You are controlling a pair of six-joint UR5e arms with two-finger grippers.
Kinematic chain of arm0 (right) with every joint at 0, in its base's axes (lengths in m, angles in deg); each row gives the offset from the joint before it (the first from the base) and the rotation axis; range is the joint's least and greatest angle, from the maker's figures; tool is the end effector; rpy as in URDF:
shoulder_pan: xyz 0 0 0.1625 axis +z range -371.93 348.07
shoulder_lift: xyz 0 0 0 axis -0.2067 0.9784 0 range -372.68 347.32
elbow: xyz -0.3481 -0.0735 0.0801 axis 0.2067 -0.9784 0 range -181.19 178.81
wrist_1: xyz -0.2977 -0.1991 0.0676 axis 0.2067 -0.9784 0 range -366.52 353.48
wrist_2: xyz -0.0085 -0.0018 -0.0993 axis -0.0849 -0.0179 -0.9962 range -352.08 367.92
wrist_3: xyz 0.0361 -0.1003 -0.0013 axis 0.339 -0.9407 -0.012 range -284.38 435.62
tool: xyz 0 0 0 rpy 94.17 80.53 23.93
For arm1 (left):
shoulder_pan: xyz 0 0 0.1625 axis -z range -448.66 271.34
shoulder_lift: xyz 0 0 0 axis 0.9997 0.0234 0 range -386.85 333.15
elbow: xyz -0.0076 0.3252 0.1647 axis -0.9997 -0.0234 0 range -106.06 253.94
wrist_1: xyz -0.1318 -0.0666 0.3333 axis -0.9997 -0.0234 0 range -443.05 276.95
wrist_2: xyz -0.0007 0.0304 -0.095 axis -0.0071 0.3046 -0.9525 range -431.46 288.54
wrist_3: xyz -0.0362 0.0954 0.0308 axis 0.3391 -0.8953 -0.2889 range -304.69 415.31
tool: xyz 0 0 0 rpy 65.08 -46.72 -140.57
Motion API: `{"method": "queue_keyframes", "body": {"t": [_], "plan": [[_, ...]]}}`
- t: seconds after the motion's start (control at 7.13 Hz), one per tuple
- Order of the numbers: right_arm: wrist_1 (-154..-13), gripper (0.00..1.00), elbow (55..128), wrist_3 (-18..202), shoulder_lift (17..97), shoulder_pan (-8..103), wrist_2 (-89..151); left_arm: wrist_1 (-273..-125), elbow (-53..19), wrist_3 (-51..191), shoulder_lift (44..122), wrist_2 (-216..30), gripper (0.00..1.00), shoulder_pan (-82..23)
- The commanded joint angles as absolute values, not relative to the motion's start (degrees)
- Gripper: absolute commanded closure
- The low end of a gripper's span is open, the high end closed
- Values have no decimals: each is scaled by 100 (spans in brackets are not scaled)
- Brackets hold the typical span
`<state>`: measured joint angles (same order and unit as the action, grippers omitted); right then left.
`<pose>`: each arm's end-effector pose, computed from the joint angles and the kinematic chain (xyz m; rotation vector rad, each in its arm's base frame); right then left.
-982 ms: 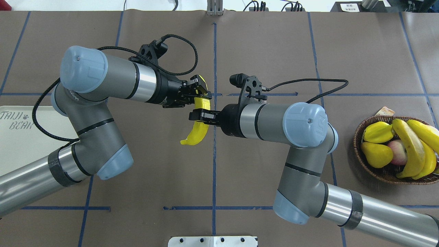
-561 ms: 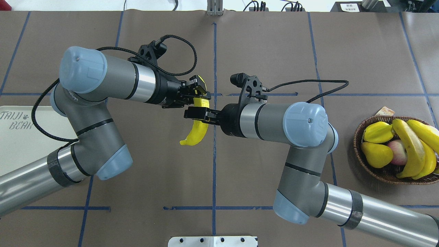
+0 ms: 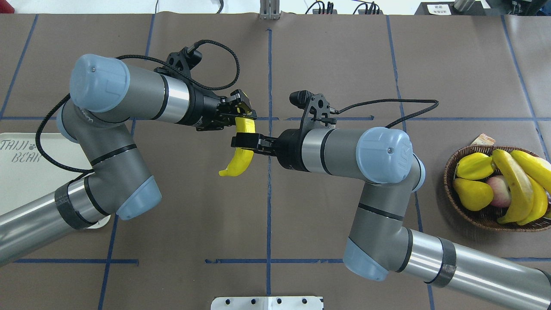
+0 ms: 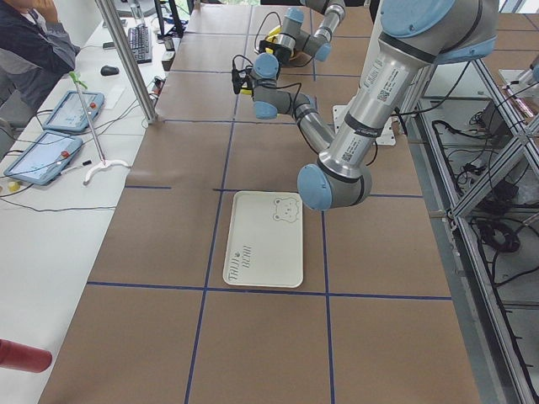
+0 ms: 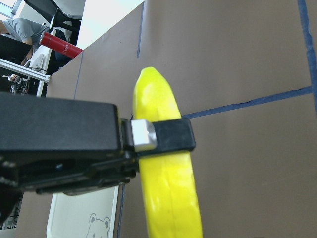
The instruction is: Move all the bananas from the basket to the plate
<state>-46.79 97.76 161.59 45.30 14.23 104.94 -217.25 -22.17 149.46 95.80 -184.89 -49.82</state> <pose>-0.4444 -0.3521 0.1484 0.3198 -1.5540 0.2048 0.3874 -0.4286 0.1701 0.1059 1.4619 -0.3160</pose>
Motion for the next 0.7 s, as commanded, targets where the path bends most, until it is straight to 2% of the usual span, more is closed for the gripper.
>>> {"method": "queue_keyframes", "body": {"t": [0.0,0.28,0.56], "plan": [[-4886,1,9830,16158,4611,1435,10504,-21412,-2212,14944,9226,-18387,100,-4623],[-5622,1,9979,16149,4611,1444,10504,-21086,-2431,14935,8524,-18448,100,-4288],[-7137,1,10583,16079,4638,1584,10565,-20116,-3001,14856,7942,-18770,100,-3964]]}}
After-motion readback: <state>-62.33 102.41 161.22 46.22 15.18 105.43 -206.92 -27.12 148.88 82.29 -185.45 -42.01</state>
